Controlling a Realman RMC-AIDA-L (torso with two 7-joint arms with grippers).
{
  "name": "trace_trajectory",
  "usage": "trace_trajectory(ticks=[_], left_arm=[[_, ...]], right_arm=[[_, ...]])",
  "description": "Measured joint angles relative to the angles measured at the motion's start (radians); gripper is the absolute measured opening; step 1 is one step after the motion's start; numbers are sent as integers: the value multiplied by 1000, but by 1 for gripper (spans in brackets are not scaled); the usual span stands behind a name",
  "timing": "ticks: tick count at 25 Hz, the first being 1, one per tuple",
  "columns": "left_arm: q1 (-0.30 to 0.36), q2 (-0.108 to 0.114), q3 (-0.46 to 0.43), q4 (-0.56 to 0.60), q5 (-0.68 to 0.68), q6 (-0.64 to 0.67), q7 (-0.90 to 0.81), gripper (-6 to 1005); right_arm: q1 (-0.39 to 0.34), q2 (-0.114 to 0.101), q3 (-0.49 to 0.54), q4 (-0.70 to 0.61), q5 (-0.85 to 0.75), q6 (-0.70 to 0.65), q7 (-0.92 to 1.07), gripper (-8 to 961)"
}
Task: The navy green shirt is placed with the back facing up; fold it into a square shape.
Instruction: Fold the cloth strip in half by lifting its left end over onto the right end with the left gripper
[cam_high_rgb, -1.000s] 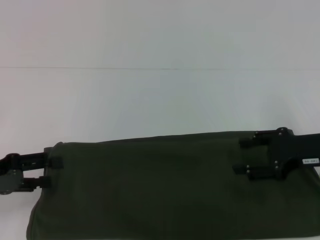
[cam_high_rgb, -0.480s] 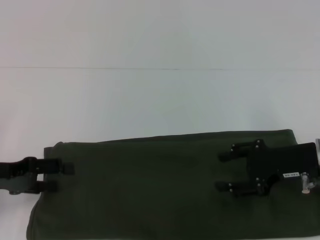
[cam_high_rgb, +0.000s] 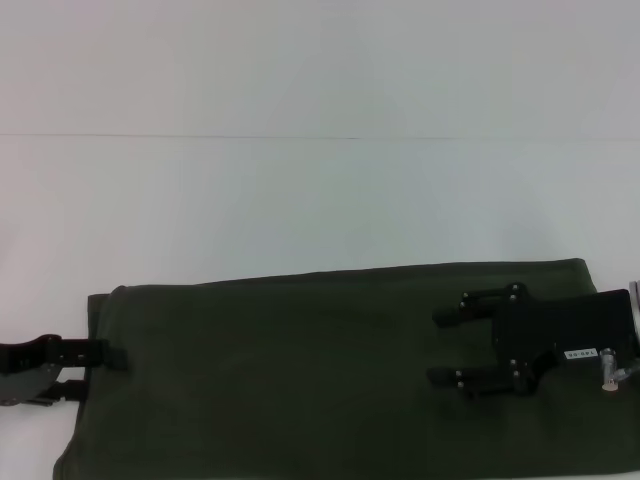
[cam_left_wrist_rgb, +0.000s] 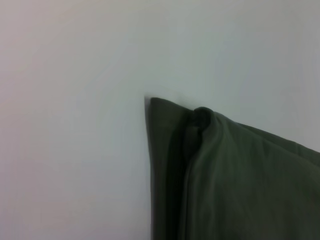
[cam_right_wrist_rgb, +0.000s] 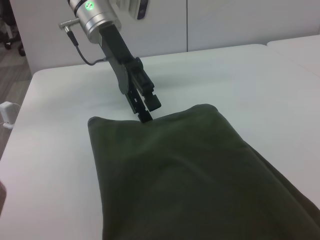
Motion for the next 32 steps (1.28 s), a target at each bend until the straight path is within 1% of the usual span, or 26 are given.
trace_trajectory(ticks=[3,8,13,21,28,32], left_arm=[[0,0,-1,2,0,0,0,884],[1,6,-27,26,-5,8,0,884],[1,6,-27,30,-1,-10,-2,884],[-1,5,-16,29,3,-27,-8,884],[-2,2,28,29,29,-44,-6,883],[-2,0,33,29,30,-49,-9,883]], right_arm=[[0,0,1,0,0,0,0,746],[-3,-2,8,0,1,2,0,745],[-3,-2,5,0,1,16,0,745],[-2,-2,0,0,1,24,0,745],[1,0,0,1,1,27,0,746],[2,0,0,2,1,28,0,745]])
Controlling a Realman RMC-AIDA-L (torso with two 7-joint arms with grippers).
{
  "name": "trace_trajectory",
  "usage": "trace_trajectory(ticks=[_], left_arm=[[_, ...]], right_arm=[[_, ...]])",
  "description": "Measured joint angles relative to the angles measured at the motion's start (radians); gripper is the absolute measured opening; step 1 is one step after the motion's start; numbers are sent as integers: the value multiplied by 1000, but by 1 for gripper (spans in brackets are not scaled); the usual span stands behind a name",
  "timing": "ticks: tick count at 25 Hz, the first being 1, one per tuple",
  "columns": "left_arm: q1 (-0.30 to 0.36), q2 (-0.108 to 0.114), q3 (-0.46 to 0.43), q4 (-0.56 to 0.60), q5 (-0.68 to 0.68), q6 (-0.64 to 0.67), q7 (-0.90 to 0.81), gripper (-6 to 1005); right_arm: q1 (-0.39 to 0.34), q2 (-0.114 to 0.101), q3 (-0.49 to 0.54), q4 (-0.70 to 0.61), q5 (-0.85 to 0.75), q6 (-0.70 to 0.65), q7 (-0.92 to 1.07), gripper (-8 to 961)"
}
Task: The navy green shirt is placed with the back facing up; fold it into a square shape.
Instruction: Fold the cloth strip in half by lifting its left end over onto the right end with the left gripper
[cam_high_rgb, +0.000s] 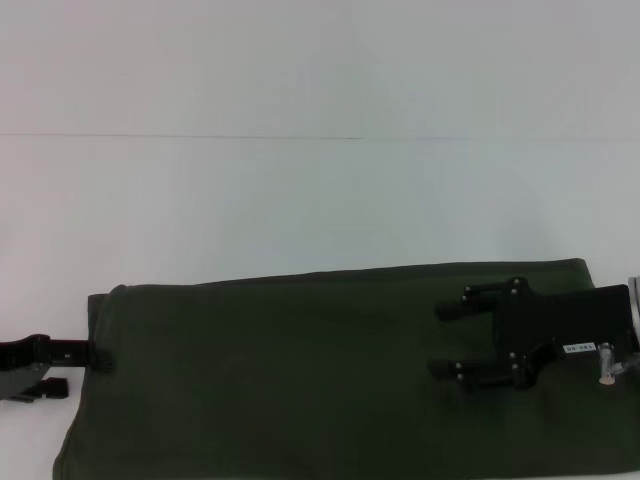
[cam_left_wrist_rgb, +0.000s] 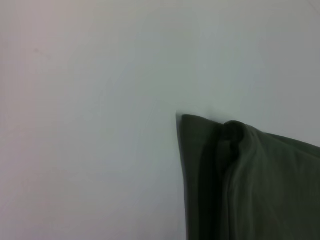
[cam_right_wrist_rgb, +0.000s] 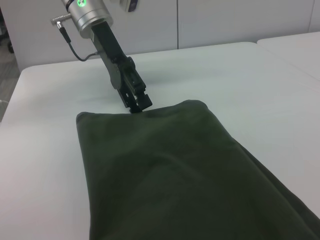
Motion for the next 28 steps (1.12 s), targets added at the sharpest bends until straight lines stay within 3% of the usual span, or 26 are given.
trace_trajectory(ticks=[14,28], left_arm=[[-7,-5,16,-13,-6,8,0,883],[-48,-27,15,-68,-8,2,-5,880]], right_arm=[[1,0,0,0,-4,9,15,744],[0,0,0,-1,-2,4,15,743]])
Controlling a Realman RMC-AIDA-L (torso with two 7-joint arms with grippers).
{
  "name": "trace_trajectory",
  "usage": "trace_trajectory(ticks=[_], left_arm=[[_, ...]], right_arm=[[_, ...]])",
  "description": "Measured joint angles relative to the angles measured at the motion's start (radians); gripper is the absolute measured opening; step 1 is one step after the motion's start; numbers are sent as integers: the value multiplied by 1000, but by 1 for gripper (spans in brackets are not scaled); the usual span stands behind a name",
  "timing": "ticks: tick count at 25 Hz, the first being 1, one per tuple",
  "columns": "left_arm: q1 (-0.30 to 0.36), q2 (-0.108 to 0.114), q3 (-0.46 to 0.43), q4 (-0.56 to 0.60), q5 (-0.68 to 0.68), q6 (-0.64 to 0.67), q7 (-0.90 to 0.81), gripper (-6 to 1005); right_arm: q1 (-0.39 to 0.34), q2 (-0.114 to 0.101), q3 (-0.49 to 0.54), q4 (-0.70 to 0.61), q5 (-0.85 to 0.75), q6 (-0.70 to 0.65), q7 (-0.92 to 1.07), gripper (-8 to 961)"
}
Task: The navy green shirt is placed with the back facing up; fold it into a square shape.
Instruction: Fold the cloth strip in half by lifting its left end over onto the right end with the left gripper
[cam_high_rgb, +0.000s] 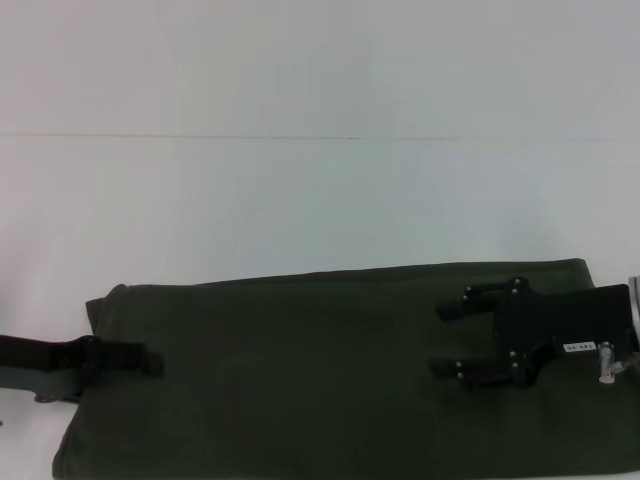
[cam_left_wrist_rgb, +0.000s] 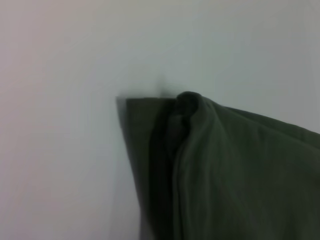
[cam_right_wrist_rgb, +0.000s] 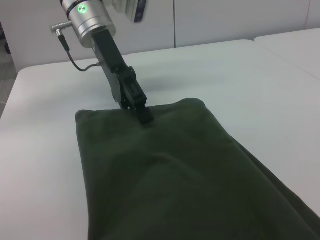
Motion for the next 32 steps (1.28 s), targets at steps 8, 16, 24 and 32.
trace_trajectory(ticks=[8,16,24,32], left_arm=[[-4,-4,-4,0,0,-2,-1,878],[8,-9,21,31,-1,-12,1,798],[1,-15,40,23,-2,-33,1,509],[1,-14,41,24,3,-37,-1,240]], right_arm=[[-1,0,0,0,2,-2,3,743],[-1,-2,0,-8,2,-3,25,742],[-2,-3,0,-10,2,-5,35,742],[1,-3,2,-11,2,-7,37,741]])
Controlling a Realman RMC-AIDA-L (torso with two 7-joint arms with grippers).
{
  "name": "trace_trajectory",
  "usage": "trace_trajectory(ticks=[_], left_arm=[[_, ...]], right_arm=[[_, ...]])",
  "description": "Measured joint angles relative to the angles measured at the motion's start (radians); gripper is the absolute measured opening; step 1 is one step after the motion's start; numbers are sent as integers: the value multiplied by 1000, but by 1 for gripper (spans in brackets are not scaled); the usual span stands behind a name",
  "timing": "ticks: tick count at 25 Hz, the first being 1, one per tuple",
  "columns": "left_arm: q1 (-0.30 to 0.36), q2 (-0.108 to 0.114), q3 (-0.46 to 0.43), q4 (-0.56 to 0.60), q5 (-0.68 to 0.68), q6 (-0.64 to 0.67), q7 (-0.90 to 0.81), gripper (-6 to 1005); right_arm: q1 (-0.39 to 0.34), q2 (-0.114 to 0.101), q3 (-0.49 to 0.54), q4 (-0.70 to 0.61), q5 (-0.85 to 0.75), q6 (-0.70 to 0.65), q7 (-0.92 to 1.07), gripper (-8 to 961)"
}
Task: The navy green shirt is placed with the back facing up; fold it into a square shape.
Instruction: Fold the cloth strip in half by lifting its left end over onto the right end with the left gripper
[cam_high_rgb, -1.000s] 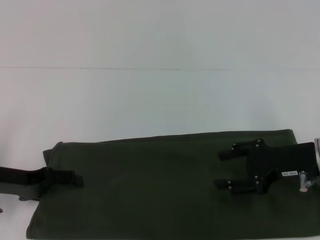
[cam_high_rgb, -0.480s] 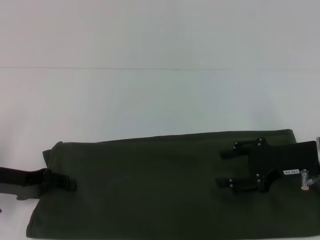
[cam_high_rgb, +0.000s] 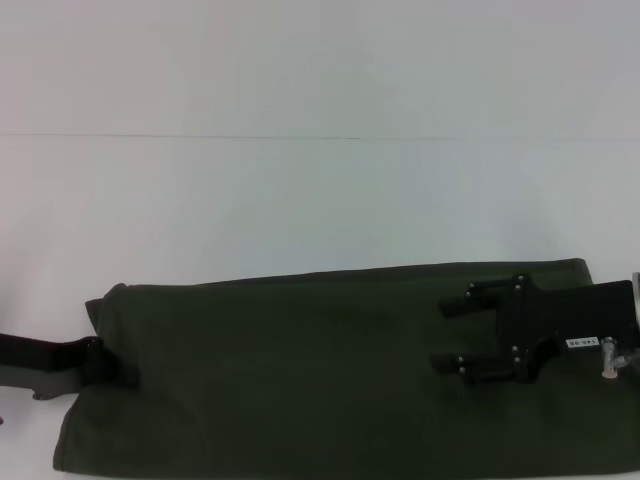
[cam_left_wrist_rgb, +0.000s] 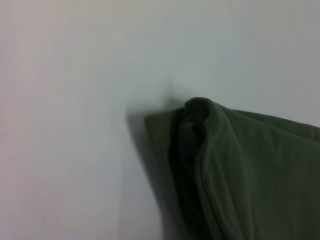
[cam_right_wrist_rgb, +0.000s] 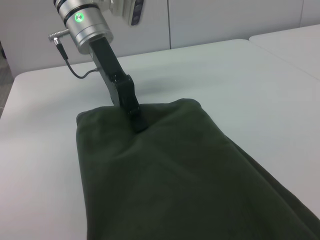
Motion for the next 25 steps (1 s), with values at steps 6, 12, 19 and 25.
trace_trajectory(ticks=[6,12,19,25], left_arm=[[0,3,0,-1,-4,0,1,63],[-1,11,0,19,-3,-1,13,55],[14,61,-18,97,25,-1,5,55],[11,86,-54,157,58,1,-9,55]], right_arm=[[2,-3,9,-3,10,-21,1,741],[-10,-3,12,-20,26,-37,1,740],[-40,-7,37,-36,67,-54,2,736],[-50,-4,49,-41,69,-59,2,734]])
